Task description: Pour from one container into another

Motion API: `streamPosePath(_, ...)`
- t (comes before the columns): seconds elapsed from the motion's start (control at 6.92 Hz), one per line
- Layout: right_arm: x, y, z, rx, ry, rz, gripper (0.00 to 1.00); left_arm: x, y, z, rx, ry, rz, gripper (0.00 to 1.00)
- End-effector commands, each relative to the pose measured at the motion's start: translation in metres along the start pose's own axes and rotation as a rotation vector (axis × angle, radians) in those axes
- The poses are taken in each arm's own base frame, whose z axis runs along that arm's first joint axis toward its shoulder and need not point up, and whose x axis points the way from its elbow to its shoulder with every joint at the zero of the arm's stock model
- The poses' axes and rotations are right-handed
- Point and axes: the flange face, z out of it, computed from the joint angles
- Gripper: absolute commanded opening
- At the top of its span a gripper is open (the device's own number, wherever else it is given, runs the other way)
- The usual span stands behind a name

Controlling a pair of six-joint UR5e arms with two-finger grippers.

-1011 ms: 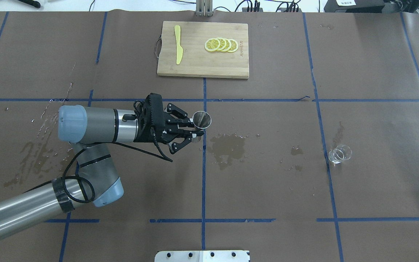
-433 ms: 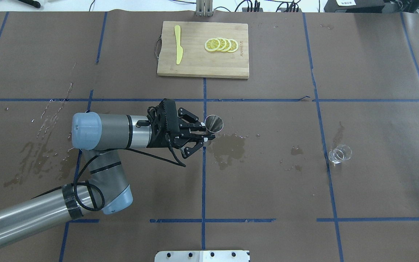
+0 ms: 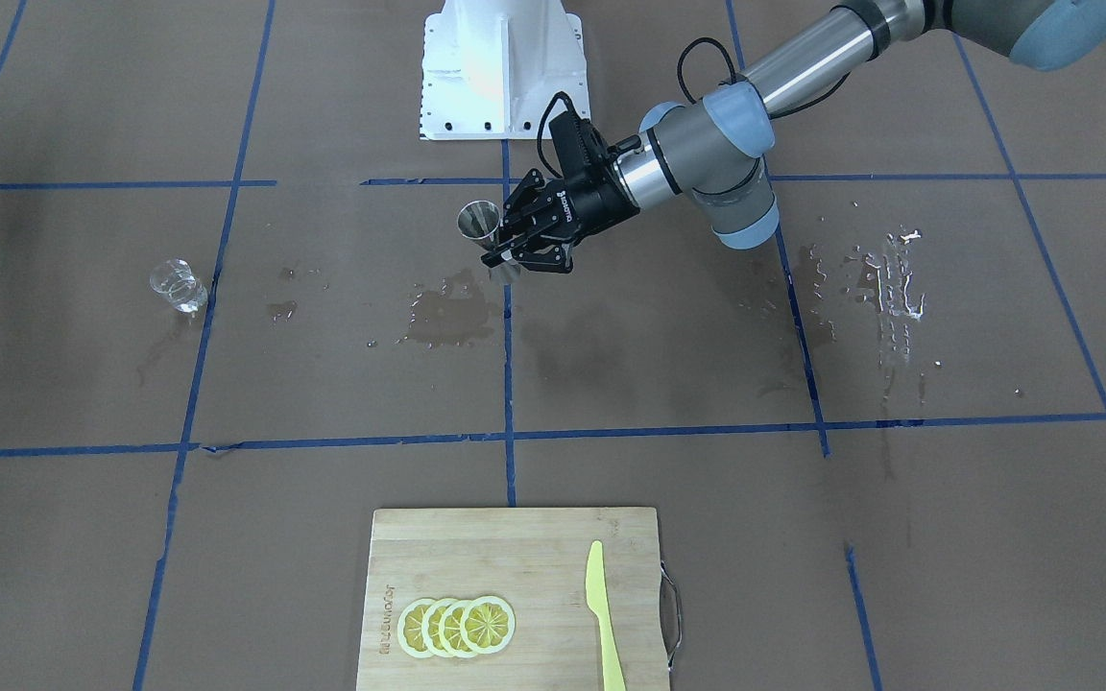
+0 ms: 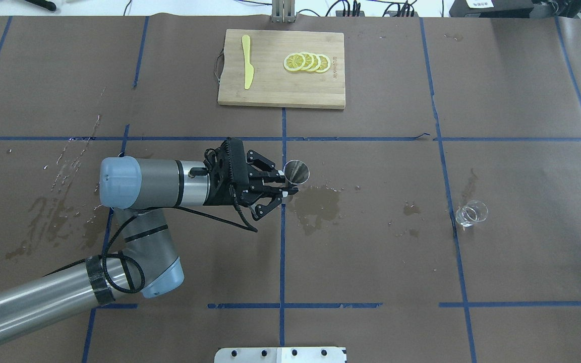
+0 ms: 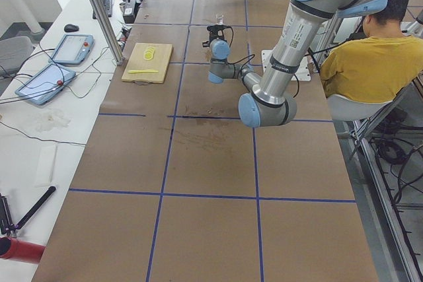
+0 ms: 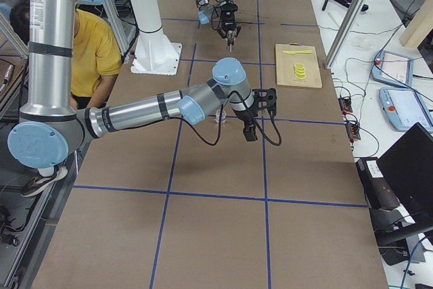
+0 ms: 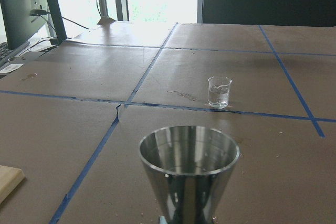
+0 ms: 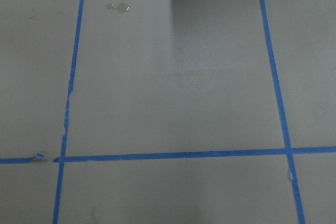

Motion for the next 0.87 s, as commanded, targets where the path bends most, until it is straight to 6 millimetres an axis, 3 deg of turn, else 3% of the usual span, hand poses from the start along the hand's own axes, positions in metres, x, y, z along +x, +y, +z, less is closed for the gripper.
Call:
streamPosePath(0.0,-0.07,0.027,0.037,0.104,-0.037,0.075,1.0,-0.001,0.002,-0.001,-0.003,-0.004,-0.002,0.0)
streamPosePath(0.14,-0.103,0.043,0.049,0.154,-0.019,0.092,1.0,-0.002,0.002,-0.001,0.0,-0.02,-0.003,0.0)
streamPosePath(0.43,-0.146,0.081,0.084,0.258,0.043,0.09,1.0,-0.002,0.003,-0.001,-0.001,-0.021,-0.003,0.0)
streamPosePath(0.72,-0.182,0.138,0.119,0.396,0.1,0.053,1.0,-0.003,0.004,-0.002,-0.002,-0.024,-0.003,0.0)
